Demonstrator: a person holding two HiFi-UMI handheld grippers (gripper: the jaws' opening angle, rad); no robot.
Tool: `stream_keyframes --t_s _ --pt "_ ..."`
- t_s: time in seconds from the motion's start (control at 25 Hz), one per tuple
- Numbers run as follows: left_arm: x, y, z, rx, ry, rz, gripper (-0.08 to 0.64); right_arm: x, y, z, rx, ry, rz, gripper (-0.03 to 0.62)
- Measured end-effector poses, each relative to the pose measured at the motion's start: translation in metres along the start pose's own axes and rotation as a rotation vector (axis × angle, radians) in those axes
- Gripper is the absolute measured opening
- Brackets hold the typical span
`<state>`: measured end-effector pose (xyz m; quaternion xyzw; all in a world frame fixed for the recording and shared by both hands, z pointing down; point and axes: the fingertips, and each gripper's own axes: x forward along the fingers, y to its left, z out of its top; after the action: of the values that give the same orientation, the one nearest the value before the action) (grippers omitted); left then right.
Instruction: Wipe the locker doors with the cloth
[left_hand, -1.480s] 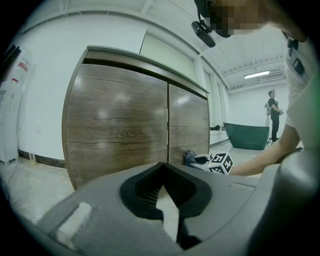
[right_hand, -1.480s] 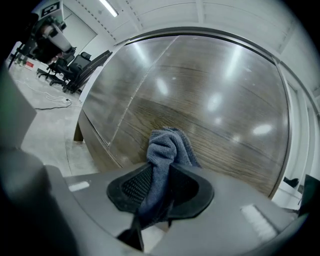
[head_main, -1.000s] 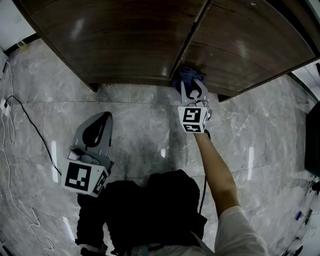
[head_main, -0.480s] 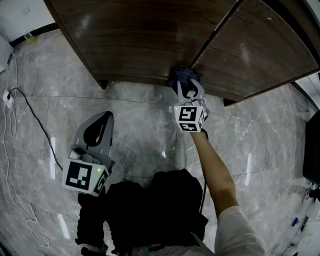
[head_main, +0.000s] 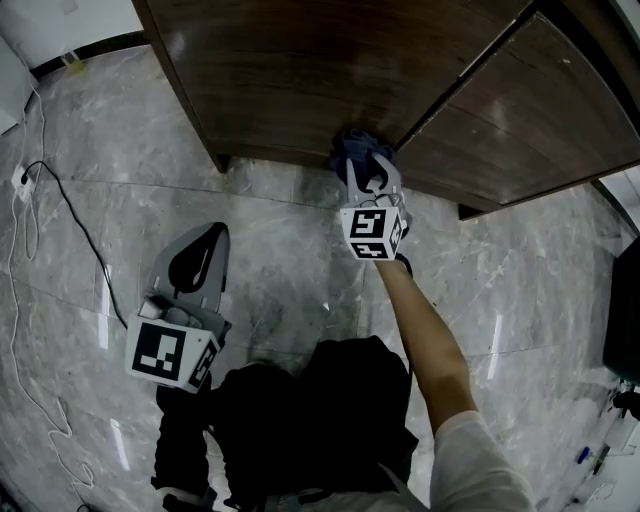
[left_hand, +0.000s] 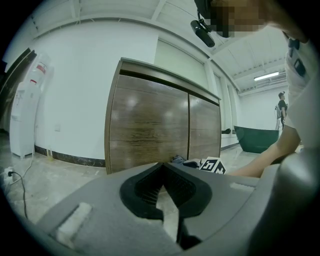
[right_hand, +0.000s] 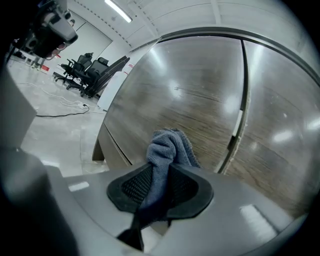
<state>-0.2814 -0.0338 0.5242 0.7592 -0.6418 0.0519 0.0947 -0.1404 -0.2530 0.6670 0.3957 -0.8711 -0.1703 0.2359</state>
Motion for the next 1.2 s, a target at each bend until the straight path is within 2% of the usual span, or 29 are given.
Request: stream_keyframes --t_s 0.52,1.2 --pt "-0.020 0.029 -0.004 -0.021 -0.005 0.052 0.003 0.027 0.058 0.041 -0.045 -0.043 0.097 0.101" --pt "-0.055 0.070 -0.007 -0.030 -0.002 0.137 0.003 0.061 0.133 0.101 -0.059 -0.099 0.217 0.101"
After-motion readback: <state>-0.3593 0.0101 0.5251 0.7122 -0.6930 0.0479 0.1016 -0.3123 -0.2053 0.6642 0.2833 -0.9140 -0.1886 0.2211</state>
